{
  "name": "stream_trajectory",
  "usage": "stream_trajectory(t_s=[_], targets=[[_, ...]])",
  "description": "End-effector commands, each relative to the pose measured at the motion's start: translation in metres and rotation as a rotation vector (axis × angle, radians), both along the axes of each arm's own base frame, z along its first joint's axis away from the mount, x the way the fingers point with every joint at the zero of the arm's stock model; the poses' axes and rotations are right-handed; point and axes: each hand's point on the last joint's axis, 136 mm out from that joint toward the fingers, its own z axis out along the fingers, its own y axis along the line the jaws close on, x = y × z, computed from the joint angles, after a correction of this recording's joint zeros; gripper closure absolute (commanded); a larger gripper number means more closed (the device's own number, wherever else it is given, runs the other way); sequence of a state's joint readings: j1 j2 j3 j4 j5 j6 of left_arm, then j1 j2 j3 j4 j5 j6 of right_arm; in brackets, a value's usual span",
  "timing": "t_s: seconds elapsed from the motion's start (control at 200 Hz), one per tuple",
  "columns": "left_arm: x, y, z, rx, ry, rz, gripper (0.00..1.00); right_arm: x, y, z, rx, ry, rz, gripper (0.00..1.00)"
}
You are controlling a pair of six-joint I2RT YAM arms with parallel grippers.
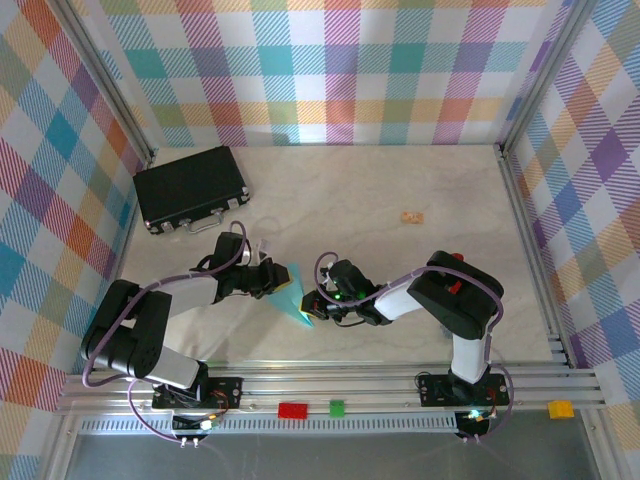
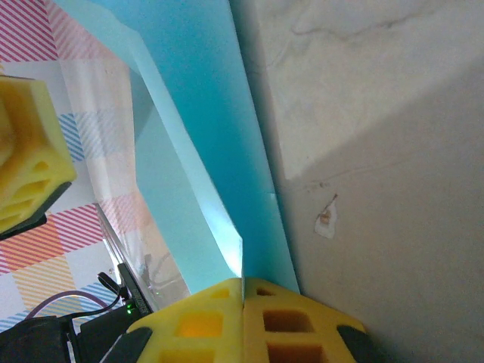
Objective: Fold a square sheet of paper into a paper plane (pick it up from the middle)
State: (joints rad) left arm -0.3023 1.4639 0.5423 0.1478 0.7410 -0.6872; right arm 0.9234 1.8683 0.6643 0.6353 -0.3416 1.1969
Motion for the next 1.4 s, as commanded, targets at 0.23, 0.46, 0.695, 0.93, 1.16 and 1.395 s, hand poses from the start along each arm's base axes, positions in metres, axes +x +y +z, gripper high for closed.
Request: stream_trajectory(t_s=[0.23,0.46,0.695,0.93,1.16,1.395], targets=[[-0.005,-0.004,-0.028,0.008,0.095,-0.016,0.89,-0.029,-0.027,-0.049,-0.181,0.143,0.018,1.0],[-0.004,-0.004,-0.026,0.003,0.087,-0.002,0.89,-0.031,-0.027,-0.05,-0.186,0.147,0.018,1.0],[-0.005,-0.009,-0.013,-0.022,0.059,-0.027,0.89,-0.031,-0.028,-0.049,-0.189,0.147,0.017,1.0],[-0.014,-0.003,-0.05,0.043,0.143,-0.025,0.94,-0.029,-0.026,-0.047,-0.186,0.147,0.018,1.0],[-0.03,0.009,-0.07,0.127,0.184,-0.035,0.95,-0.026,-0.018,-0.032,-0.166,0.127,0.04,0.97],[-0.032,0.012,-0.073,0.144,0.178,-0.041,0.96,-0.027,-0.014,-0.01,-0.159,0.106,0.082,0.86]])
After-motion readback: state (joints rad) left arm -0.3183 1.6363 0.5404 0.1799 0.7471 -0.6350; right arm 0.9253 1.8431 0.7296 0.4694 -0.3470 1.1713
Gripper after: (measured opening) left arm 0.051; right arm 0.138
